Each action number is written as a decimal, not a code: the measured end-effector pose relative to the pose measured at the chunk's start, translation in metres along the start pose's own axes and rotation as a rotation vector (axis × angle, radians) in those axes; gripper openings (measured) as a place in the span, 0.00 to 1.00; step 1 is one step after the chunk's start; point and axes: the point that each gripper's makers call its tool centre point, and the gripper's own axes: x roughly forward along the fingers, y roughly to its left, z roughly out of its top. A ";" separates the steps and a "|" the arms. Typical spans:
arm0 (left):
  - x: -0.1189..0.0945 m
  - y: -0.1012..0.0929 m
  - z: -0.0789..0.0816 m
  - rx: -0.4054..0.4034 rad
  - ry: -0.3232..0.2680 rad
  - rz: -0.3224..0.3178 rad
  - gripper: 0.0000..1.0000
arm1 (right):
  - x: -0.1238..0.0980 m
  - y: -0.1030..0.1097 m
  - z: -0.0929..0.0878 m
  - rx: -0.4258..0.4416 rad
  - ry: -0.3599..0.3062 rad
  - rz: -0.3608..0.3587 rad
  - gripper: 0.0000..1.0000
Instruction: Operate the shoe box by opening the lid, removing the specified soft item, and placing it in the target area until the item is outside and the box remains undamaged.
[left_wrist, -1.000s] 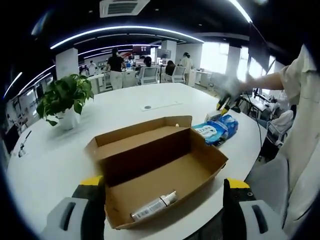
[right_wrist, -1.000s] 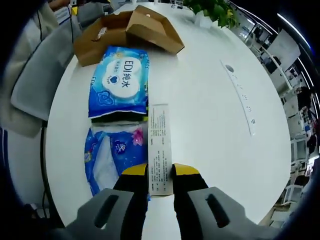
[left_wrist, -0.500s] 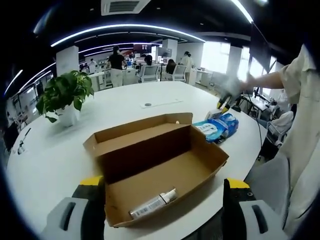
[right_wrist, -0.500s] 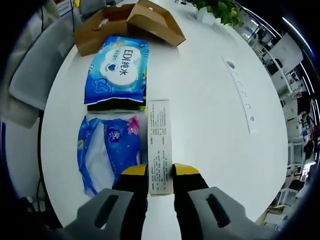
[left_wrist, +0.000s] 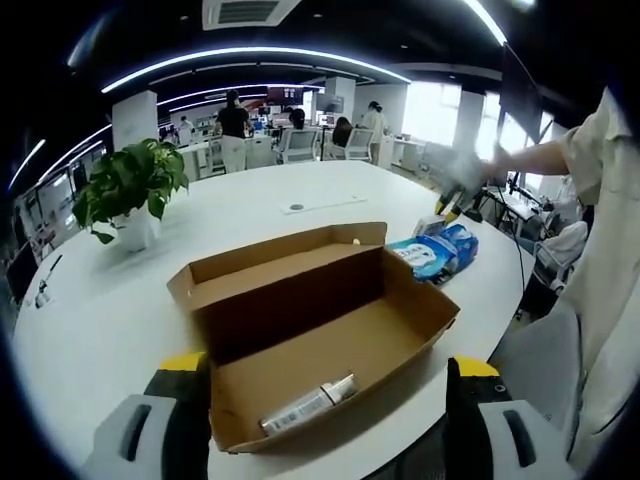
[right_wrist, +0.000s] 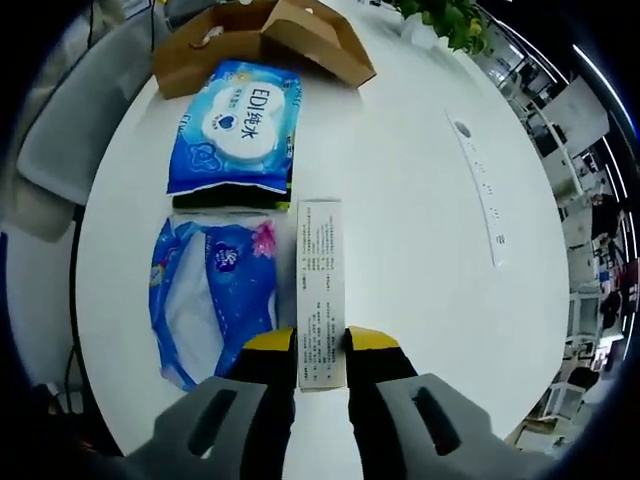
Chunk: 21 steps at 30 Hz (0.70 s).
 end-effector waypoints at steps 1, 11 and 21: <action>0.000 0.000 0.000 0.001 0.000 0.000 1.00 | 0.000 0.000 0.000 -0.001 0.000 -0.001 0.16; -0.001 0.001 -0.002 -0.001 0.005 0.001 1.00 | 0.003 -0.005 0.007 -0.011 -0.010 -0.011 0.17; 0.000 0.003 -0.006 -0.003 0.010 0.002 1.00 | 0.006 -0.006 0.014 -0.014 -0.020 -0.006 0.17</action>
